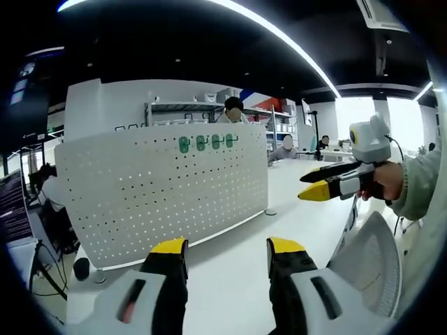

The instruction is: Insert the hook assembly into the mounting plate slot until the hook locks in place.

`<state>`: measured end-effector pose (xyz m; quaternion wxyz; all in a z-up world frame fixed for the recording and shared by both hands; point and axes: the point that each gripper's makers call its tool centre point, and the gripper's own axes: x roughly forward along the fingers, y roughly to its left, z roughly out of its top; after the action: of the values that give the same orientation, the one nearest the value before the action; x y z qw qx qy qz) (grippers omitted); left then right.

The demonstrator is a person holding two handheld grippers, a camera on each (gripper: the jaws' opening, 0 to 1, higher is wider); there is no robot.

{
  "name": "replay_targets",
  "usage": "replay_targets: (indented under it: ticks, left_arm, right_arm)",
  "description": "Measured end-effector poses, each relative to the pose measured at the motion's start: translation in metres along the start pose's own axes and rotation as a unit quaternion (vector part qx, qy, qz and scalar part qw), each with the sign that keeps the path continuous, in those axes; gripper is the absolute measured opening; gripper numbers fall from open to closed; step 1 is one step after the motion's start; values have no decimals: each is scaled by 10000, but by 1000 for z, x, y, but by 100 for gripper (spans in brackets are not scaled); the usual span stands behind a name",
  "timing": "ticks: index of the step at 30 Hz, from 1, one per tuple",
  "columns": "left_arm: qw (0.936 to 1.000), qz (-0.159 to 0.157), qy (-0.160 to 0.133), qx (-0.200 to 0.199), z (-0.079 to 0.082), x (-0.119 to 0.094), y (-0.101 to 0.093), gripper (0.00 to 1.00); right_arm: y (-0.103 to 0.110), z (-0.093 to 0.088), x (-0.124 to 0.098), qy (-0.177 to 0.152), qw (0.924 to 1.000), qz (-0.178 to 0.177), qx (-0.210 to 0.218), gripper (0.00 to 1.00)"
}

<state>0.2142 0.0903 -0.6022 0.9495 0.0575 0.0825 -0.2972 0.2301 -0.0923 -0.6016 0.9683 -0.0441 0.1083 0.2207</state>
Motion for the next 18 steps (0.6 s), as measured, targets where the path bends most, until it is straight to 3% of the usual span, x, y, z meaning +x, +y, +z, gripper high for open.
replay_targets:
  ticks: [10,18]
  left_arm:
    - [9999,135,-1,-86,-7,-9,-1,47]
    - [9997,186,144,-17,-26,-11,-2,46]
  right_arm:
    - [3,-2,-21,-288,9995,-6,155,54]
    - [13,-20,-22,-293,9993,53,204,56]
